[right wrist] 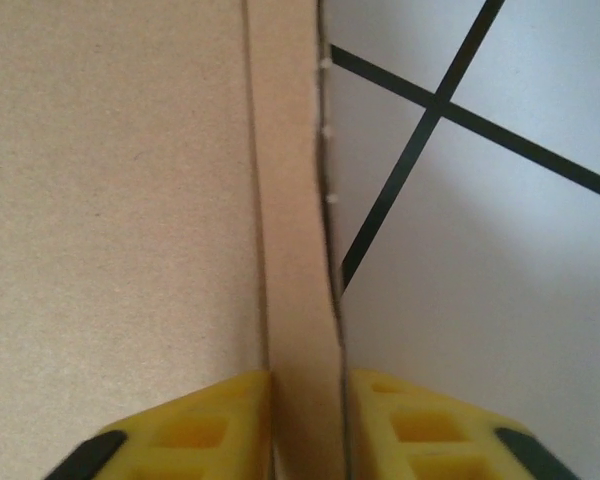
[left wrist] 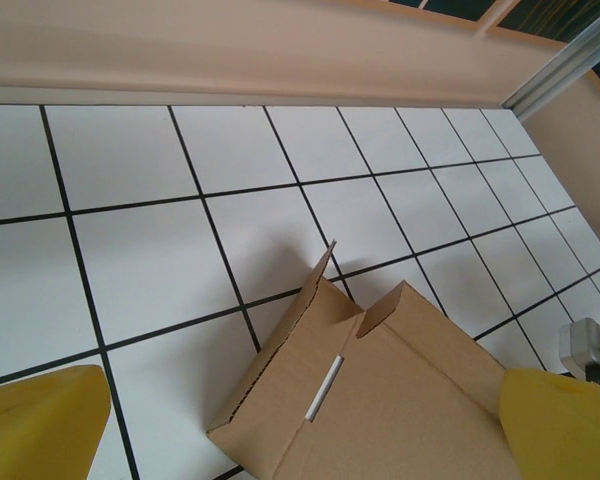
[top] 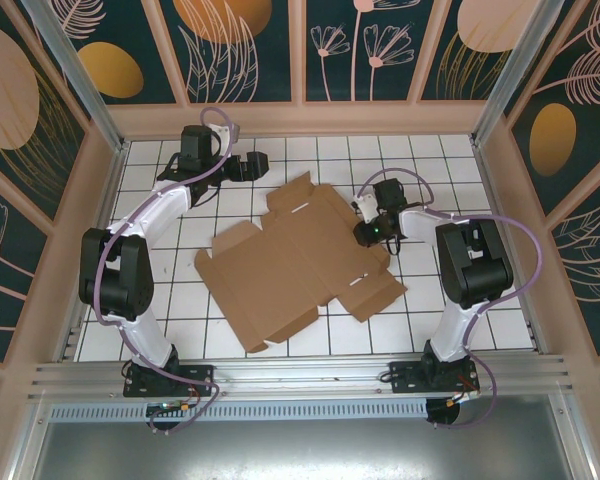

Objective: Fold the paper box

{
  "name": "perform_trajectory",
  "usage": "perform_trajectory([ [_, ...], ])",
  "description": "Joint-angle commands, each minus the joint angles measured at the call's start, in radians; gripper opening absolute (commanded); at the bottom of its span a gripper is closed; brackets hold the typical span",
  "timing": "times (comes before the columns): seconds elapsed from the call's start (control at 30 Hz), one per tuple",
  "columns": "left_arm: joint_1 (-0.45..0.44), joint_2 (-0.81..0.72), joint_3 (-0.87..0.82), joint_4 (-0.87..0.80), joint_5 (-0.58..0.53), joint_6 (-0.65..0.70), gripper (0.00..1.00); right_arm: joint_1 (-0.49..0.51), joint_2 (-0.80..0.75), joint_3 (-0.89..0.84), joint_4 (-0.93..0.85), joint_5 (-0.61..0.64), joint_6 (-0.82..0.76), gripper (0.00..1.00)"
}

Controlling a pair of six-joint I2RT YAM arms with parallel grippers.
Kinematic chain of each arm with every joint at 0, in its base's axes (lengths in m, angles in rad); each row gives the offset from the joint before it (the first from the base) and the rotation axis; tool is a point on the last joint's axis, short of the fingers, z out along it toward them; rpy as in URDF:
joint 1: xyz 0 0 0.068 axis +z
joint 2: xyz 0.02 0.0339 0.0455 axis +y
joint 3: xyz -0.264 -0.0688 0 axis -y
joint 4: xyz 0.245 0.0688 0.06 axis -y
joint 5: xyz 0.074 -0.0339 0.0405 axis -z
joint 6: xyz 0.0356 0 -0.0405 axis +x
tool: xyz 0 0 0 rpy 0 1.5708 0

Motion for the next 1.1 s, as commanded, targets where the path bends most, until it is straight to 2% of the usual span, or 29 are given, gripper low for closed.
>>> perform_trajectory([
  [0.0, 0.0, 0.016, 0.037, -0.009, 0.028, 0.001, 0.99, -0.016, 0.007, -0.015, -0.002, -0.014, -0.029, 0.14],
  [0.1, 0.001, 0.02, 0.044, -0.009, 0.032, -0.001, 0.99, -0.016, -0.008, -0.016, 0.002, -0.024, -0.03, 0.0],
  [0.27, 0.001, 0.019, 0.039, -0.001, 0.025, -0.003, 0.99, -0.01, -0.06, -0.028, 0.027, 0.024, -0.039, 0.0],
  [0.43, 0.002, -0.001, 0.013, 0.034, -0.038, -0.027, 0.99, 0.003, -0.134, -0.03, 0.037, 0.124, -0.068, 0.0],
  [0.53, 0.004, -0.01, 0.006, 0.053, -0.064, -0.038, 0.99, 0.042, -0.195, -0.045, 0.079, 0.232, -0.11, 0.0],
  [0.73, 0.025, -0.008, -0.012, 0.105, -0.105, -0.113, 0.99, 0.141, -0.299, -0.098, 0.248, 0.589, -0.266, 0.0],
  [0.87, 0.034, 0.012, 0.002, 0.105, -0.096, -0.147, 0.99, 0.178, -0.331, -0.114, 0.322, 0.707, -0.376, 0.0],
  [0.97, 0.035, 0.009, -0.005, 0.105, -0.112, -0.156, 0.99, 0.202, -0.324, -0.115, 0.38, 0.84, -0.441, 0.0],
  [1.07, 0.035, -0.009, -0.041, 0.128, -0.131, -0.168, 0.99, 0.237, -0.327, -0.148, 0.499, 0.927, -0.503, 0.0],
])
